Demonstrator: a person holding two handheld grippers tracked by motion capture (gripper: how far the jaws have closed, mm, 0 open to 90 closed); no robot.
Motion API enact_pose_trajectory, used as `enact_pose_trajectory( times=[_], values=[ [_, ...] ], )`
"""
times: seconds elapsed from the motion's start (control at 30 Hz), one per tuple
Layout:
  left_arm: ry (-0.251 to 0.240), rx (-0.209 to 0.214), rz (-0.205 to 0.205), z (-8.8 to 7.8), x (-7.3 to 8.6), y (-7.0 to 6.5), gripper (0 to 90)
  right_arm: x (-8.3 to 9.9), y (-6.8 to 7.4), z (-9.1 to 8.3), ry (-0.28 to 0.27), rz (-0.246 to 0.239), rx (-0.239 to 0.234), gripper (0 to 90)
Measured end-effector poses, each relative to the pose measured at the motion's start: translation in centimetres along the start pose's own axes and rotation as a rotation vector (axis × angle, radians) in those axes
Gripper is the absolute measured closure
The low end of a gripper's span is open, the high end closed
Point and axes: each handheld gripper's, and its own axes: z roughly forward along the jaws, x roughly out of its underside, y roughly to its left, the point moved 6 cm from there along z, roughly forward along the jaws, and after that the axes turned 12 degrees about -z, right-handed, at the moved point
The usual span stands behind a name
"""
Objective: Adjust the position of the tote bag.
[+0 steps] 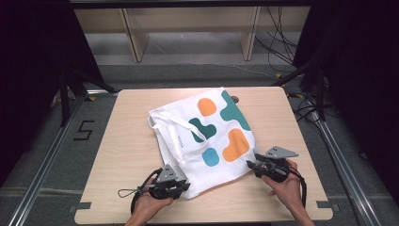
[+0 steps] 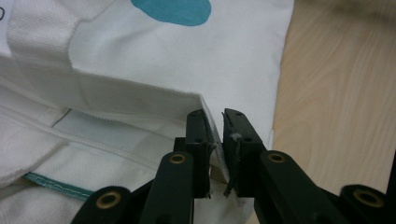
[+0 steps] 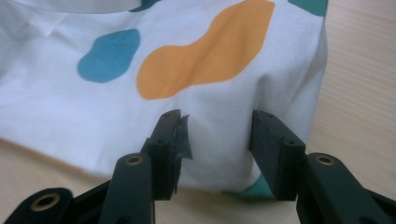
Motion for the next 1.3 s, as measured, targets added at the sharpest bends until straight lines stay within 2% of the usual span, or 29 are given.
enact_pose_trajectory(
  times=[0.03, 0.1, 0.17, 0.3, 0.33, 0.37, 0.43, 0.5, 0.6, 0.63, 0.67, 0.7, 0.73, 0.77, 0.8, 0.83, 0.87, 0.9, 0.93, 1.0, 1.03, 1.07, 1.1, 1.13, 1.17, 1.2, 1.23, 1.27, 1.3],
  values=[
    [-0.013, -0.001, -0.025, 0.1, 0.0, -0.3, 79.8, -0.1, -0.2, 0.4, 0.01, -0.006, -0.003, 57.1],
    [-0.014, 0.004, -0.026, 0.2, 0.1, -0.6, 79.6, -0.3, -0.7, 0.9, 0.015, 0.022, -0.003, 64.5],
    [-0.017, 0.022, -0.035, 0.4, 0.1, -1.1, 79.4, -0.3, -1.2, 1.2, 0.028, 0.007, 0.014, 73.2],
    [-0.01, 0.024, 0.011, 1.0, 0.1, -2.1, 79.0, -0.5, -2.3, 1.5, 0.023, -0.062, 0.065, 83.3],
    [-0.003, 0.029, 0.017, 1.1, 0.1, -2.4, 79.0, -0.6, -2.8, 1.7, 0.019, -0.088, 0.07, 84.1],
    [0.0, 0.041, 0.004, 1.4, 0.1, -2.8, 79.0, -0.6, -3.0, 1.8, 0.029, -0.076, 0.069, 84.7],
    [0.001, 0.064, -0.001, 2.0, -0.1, -3.7, 78.7, -0.7, -4.2, 2.4, 0.035, -0.105, 0.094, 85.7],
    [-0.004, 0.059, 0.037, 2.7, -0.3, -4.3, 78.5, -0.7, -4.5, 2.6, 0.04, -0.108, 0.102, 85.8],
    [-0.013, 0.086, 0.028, 3.9, -0.7, -5.8, 78.0, -0.9, -6.1, 3.3, 0.054, -0.119, 0.126, 86.0],
    [0.008, 0.1, 0.06, 4.2, -0.9, -6.1, 78.0, -0.9, -6.1, 3.3, 0.054, -0.119, 0.126, 86.0],
    [0.004, 0.1, 0.072, 4.7, -1.2, -6.5, 77.9, -1.0, -7.0, 3.6, 0.038, -0.109, 0.137, 85.6],
    [0.012, 0.101, 0.057, 5.1, -1.3, -6.9, 77.9, -1.0, -7.0, 3.6, 0.038, -0.109, 0.137, 85.6],
    [0.011, 0.106, 0.072, 5.8, -1.7, -7.6, 77.9, -1.0, -7.3, 3.7, 0.039, -0.105, 0.139, 85.4],
    [-0.012, 0.101, 0.068, 6.4, -1.8, -7.9, 77.6, -1.0, -7.9, 3.7, 0.035, -0.088, 0.139, 84.6],
    [0.008, 0.106, 0.085, 6.8, -2.0, -8.2, 77.6, -1.0, -8.0, 3.7, 0.031, -0.07, 0.143, 83.7],
    [-0.008, 0.119, 0.103, 7.4, -2.3, -8.6, 77.6, -1.0, -8.5, 3.6, 0.017, -0.07, 0.165, 82.0],
    [-0.005, 0.117, 0.088, 7.7, -2.4, -9.0, 77.5, -0.9, -8.5, 3.5, 0.02, -0.04, 0.153, 79.0],
    [-0.01, 0.124, 0.089, 8.1, -2.5, -9.4, 77.4, -0.9, -8.8, 3.3, 0.016, -0.034, 0.171, 76.1],
    [-0.006, 0.132, 0.093, 8.3, -2.6, -9.5, 76.9, -1.0, -9.1, 2.8, 0.0, 0.007, 0.179, 63.9],
    [-0.009, 0.154, 0.081, 8.4, -2.7, -9.8, 75.5, -1.2, -9.2, 2.6, -0.019, 0.016, 0.171, 59.7],
    [0.013, 0.168, 0.105, 8.1, -2.7, -9.6, 72.4, -1.3, -9.2, 2.3, -0.031, 0.04, 0.157, 57.7],
    [0.004, 0.193, 0.09, 7.9, -2.7, -9.9, 63.5, -1.6, -9.0, 1.7, -0.036, 0.054, 0.146, 50.4],
    [0.013, 0.204, 0.091, 7.6, -2.7, -9.9, 63.5, -1.6, -9.0, 1.7, -0.036, 0.054, 0.146, 50.4],
    [0.025, 0.242, 0.068, 7.1, -2.6, -10.1, 47.1, -2.0, -8.4, 0.9, -0.045, 0.05, 0.122, 46.1],
    [0.033, 0.248, 0.068, 6.6, -2.6, -10.1, 47.1, -2.0, -8.4, 0.9, -0.045, 0.05, 0.122, 46.1],
    [0.033, 0.237, 0.073, 6.0, -2.5, -10.0, 42.0, -2.3, -6.9, 0.1, -0.06, 0.063, 0.084, 43.4],
    [0.034, 0.234, 0.091, 5.3, -2.5, -9.9, 42.0, -2.3, -6.9, 0.1, -0.06, 0.063, 0.084, 43.4],
    [0.03, 0.224, 0.099, 4.6, -2.5, -9.8, 38.8, -2.3, -6.1, -0.3, -0.047, 0.053, 0.067, 42.4],
    [0.028, 0.228, 0.095, 4.0, -2.5, -9.7, 34.4, -2.2, -4.5, -0.9, -0.032, 0.026, 0.02, 41.1]
  ],
)
